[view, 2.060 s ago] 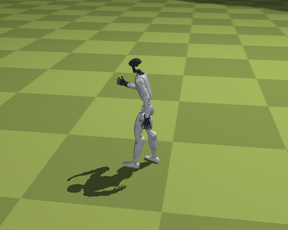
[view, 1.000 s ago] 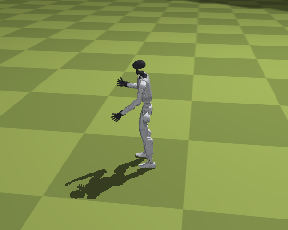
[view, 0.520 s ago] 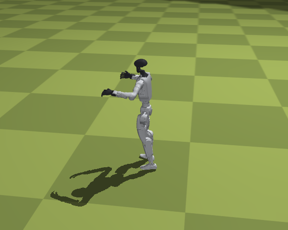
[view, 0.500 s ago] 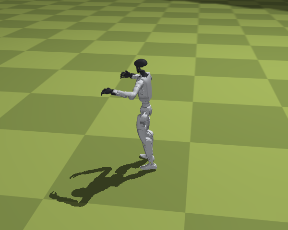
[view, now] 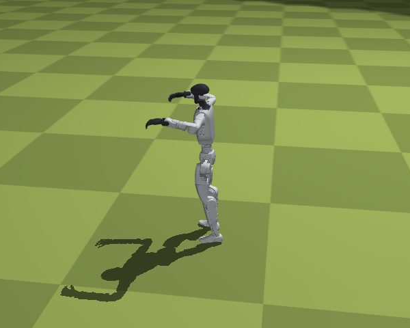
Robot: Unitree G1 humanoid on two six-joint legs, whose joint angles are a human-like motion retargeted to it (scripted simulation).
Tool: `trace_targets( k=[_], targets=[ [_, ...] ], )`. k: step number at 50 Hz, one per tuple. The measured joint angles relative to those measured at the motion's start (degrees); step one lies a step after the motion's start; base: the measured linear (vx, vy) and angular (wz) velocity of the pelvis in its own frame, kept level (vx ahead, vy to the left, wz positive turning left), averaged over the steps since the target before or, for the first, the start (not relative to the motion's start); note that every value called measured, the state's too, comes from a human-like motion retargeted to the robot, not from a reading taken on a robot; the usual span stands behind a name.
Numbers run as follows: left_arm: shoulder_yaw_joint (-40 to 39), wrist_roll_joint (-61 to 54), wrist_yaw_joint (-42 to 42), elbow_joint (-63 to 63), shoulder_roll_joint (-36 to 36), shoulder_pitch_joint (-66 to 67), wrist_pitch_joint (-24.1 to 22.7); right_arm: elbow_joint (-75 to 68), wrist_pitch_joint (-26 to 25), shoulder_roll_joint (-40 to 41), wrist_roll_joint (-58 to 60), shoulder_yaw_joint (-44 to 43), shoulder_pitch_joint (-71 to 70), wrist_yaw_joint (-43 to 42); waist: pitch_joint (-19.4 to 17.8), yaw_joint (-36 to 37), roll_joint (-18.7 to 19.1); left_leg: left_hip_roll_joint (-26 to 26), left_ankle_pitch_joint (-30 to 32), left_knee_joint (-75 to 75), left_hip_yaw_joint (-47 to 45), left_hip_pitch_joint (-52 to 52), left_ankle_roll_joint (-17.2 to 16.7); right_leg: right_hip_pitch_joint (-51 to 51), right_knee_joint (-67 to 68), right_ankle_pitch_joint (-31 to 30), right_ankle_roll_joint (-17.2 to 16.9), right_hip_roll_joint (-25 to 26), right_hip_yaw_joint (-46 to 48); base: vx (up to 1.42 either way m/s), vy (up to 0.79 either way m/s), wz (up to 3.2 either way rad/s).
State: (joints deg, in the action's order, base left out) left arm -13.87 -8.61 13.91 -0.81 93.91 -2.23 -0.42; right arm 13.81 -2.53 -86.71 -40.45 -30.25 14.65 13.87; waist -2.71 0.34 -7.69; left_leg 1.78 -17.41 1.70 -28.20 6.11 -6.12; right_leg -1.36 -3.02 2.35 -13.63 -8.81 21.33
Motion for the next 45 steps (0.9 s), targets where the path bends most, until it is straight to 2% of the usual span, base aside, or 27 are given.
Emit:
trace_targets(
  k=[7, 13, 45],
  targets=[
    [-8.02, -1.40, 1.30, 2.15, -0.70, 6.82, -0.10, -5.56, -0.46, 2.63, -0.44, -10.79, 7.99, 1.18, -0.43, 1.22, 0.47, 0.06, -0.12, 0.07, 1.08, -0.18, -0.21, -0.38, 0.15, 0.12, 0.26, -0.08, 1.21, 0.00, 0.00, 0.00],
    [-12.40, -1.14, 2.06, 2.94, -1.04, 10.29, 0.16, -8.49, -0.97, 3.53, -1.15, -15.18, 10.23, 1.47, -0.87, 1.19, 0.95, 0.02, -0.19, 0.18, 2.12, -0.29, -0.38, -0.88, 0.18, 0.28, 1.03, -0.23, 2.34, 0.00, 0.00, 0.00],
    [-17.39, 2.59, 2.50, 7.50, 1.79, 14.22, -1.02, -23.22, -1.90, 1.85, 1.55, -16.53, 10.17, 4.41, -1.20, 0.30, 2.01, -0.29, -0.51, 0.11, 3.06, -0.30, -1.02, -1.57, -0.04, 0.13, 1.83, -0.55, 3.66, 0.00, 0.00, 0.00]
  ],
)
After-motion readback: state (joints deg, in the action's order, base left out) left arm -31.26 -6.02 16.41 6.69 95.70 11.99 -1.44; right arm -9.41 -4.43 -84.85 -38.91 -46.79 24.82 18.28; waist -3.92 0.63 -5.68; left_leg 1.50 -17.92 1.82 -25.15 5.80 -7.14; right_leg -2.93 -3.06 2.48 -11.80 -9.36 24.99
